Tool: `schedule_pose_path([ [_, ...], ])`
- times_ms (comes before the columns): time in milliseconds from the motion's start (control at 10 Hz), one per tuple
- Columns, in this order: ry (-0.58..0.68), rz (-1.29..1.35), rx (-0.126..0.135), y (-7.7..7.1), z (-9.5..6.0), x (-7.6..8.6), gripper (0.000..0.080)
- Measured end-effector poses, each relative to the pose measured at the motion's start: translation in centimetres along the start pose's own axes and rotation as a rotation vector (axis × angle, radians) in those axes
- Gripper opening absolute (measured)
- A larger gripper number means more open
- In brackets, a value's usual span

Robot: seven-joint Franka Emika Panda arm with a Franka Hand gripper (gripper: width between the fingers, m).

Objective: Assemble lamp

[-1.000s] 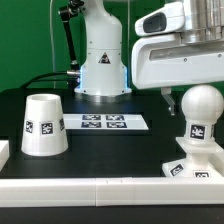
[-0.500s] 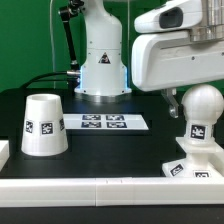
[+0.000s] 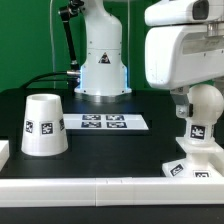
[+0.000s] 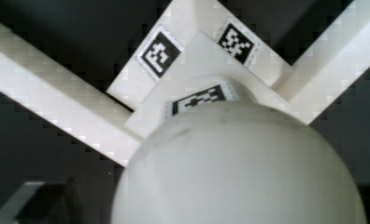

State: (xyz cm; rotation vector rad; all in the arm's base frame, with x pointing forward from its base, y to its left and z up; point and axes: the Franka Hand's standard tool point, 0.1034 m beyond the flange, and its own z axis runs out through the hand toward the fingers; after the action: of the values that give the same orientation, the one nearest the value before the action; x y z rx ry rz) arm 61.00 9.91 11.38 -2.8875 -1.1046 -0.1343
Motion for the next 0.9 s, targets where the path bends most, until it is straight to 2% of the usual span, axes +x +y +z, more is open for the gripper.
schedule_pose_path([
  [600, -0.034, -0.347, -0.012, -0.35, 0.61, -0.22, 0.0698],
  [900, -0.05, -0.502, -0.029, -0.28, 0.63, -0.23, 0.0698],
])
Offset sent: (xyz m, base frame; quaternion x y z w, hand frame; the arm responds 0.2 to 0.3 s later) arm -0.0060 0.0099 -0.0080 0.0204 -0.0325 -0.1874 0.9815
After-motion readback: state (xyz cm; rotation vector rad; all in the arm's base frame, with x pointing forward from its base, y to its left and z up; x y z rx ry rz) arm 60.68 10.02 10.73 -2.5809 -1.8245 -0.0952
